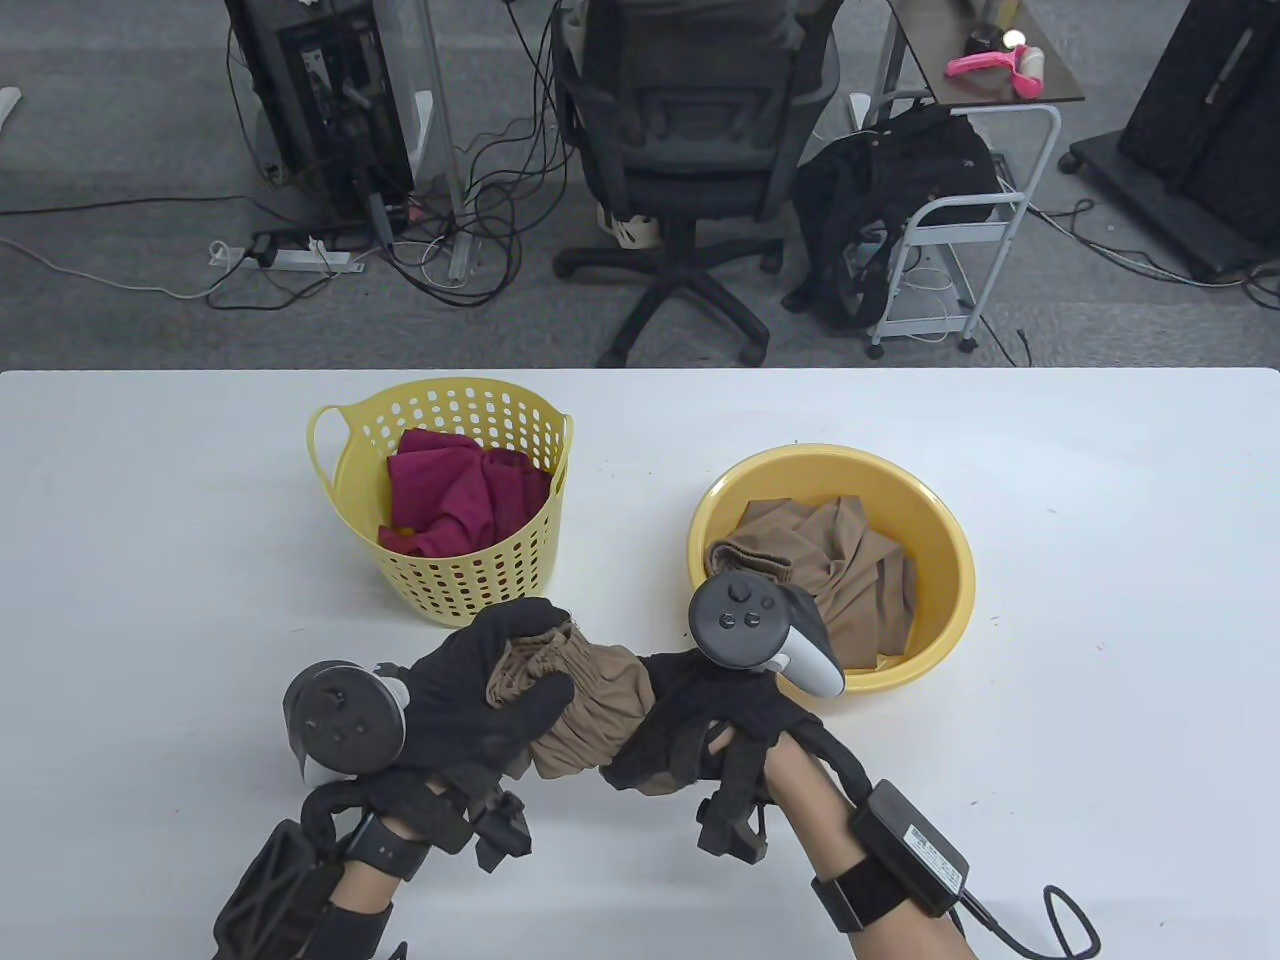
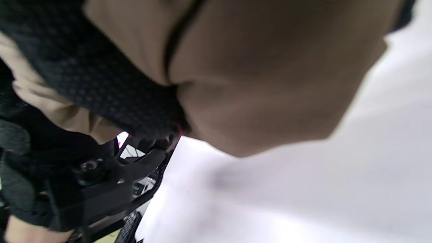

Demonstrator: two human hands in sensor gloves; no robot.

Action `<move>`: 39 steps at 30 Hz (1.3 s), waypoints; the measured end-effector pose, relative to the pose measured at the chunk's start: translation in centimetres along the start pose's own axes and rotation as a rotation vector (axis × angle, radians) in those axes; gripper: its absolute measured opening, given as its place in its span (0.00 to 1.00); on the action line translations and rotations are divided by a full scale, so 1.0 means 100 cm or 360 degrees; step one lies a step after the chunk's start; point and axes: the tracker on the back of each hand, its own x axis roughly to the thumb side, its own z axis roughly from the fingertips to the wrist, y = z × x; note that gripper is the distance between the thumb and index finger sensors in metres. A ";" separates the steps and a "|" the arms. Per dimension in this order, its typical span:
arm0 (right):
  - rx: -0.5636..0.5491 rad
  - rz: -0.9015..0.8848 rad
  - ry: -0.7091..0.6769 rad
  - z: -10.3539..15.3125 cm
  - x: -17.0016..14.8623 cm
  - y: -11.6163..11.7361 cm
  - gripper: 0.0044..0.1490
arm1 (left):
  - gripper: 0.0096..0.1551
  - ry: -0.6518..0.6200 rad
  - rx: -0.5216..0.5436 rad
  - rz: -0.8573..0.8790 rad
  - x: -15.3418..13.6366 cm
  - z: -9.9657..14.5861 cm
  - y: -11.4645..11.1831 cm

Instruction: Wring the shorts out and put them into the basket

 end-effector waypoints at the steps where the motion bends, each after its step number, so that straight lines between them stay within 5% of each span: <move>1: 0.0017 -0.0016 -0.0008 0.000 0.000 0.000 0.42 | 0.38 -0.0009 -0.0006 0.0002 0.001 0.000 0.000; 23: 0.0036 0.0028 0.0009 0.004 0.001 -0.001 0.46 | 0.38 0.0019 -0.0036 -0.0056 0.005 -0.001 0.002; 39: -0.0193 0.0299 -0.0031 0.026 0.008 -0.004 0.54 | 0.38 0.0058 -0.0073 -0.0188 0.014 -0.005 0.004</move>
